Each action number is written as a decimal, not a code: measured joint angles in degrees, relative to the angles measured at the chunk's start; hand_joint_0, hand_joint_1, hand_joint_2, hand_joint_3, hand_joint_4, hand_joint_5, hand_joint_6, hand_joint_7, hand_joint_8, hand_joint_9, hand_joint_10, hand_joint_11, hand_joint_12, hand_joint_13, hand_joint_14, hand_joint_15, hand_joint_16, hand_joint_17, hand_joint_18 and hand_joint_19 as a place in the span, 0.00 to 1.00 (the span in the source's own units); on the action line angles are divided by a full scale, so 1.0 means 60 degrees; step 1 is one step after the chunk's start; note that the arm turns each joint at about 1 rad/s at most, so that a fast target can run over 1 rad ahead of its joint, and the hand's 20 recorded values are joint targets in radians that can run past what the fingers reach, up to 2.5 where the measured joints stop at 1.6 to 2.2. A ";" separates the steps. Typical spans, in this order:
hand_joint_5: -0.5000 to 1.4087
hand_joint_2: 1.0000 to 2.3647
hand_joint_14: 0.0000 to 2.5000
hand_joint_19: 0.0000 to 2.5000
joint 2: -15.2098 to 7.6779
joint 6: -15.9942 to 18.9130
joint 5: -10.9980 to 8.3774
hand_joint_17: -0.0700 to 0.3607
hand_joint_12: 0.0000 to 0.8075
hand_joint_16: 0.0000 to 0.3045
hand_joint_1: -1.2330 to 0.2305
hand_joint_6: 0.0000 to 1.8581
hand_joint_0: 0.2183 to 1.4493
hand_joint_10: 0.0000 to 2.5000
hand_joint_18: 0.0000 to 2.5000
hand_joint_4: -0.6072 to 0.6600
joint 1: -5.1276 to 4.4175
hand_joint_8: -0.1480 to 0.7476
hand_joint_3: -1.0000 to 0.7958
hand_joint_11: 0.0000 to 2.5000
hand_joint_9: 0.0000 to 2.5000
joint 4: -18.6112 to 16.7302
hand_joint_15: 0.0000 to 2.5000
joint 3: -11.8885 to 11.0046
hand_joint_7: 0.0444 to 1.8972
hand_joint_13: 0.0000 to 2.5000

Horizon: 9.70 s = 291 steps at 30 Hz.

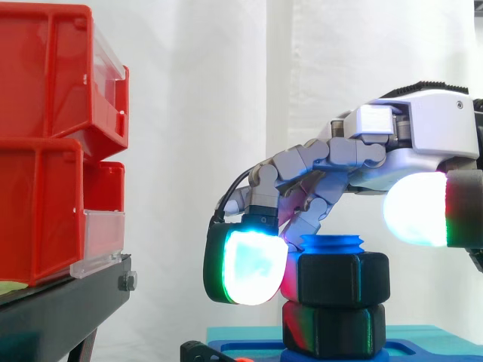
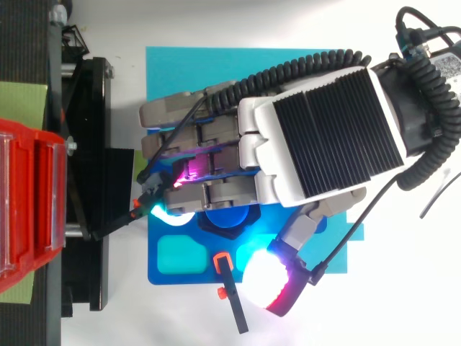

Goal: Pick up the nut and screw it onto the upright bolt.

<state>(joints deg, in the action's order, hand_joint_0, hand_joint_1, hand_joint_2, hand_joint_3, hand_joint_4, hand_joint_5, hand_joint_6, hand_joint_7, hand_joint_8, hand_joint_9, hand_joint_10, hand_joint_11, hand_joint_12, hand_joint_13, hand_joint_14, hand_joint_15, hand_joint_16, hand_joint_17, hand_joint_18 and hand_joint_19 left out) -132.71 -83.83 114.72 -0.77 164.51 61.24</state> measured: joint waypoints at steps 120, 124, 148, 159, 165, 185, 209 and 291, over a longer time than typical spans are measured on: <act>0.15 0.00 0.00 0.01 0.0278 -0.0561 -0.1141 0.47 0.50 0.20 0.42 0.27 0.15 0.00 0.17 0.64 0.0235 0.51 0.28 0.00 0.30 0.2841 0.00 -0.0799 0.36 0.19; 0.16 0.00 0.00 0.01 0.0277 -0.0372 -0.1312 0.48 0.50 0.20 0.42 0.27 0.15 0.00 0.17 0.64 0.0154 0.51 0.28 0.00 0.30 0.2844 0.00 -0.0793 0.36 0.19; 0.17 0.00 0.00 0.02 0.0277 0.0515 -0.1811 0.45 0.48 0.18 0.43 0.27 0.19 0.00 0.15 0.68 -0.0289 0.51 0.28 0.00 0.31 0.2766 0.00 -0.0454 0.46 0.18; 0.19 0.00 0.00 0.03 0.0276 0.0549 -0.1819 0.42 0.46 0.16 0.44 0.27 0.24 0.00 0.15 0.66 -0.0321 0.50 0.28 0.01 0.32 0.2743 0.00 -0.0445 0.61 0.19; 0.20 0.00 0.00 0.03 0.0277 0.0553 -0.1812 0.41 0.45 0.16 0.44 0.27 0.25 0.00 0.15 0.66 -0.0324 0.50 0.28 0.01 0.33 0.2742 0.00 -0.0445 0.66 0.20; 0.18 0.00 0.00 0.02 0.0269 0.0588 -0.1814 0.45 0.49 0.18 0.51 0.27 0.18 0.00 0.17 0.68 -0.0326 0.51 0.28 0.00 0.33 0.2559 0.00 -0.0440 0.43 0.20; 0.20 0.00 0.00 0.03 0.0274 0.0729 -0.1791 0.45 0.48 0.18 0.53 0.27 0.19 0.00 0.16 0.71 -0.0228 0.52 0.28 0.00 0.33 0.2376 0.00 -0.0436 0.52 0.20; 0.16 0.00 0.00 0.00 0.3294 0.4878 -0.5087 0.45 0.45 0.18 0.58 0.27 0.20 0.00 0.00 0.60 -0.0064 0.46 0.28 0.00 0.22 0.0798 0.00 0.2593 0.36 0.07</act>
<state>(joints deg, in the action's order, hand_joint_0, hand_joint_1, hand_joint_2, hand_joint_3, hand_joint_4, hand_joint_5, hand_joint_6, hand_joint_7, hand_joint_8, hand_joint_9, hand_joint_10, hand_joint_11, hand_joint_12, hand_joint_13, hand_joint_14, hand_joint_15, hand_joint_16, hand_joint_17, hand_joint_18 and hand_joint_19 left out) -112.95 -54.56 84.19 -1.15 169.30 76.80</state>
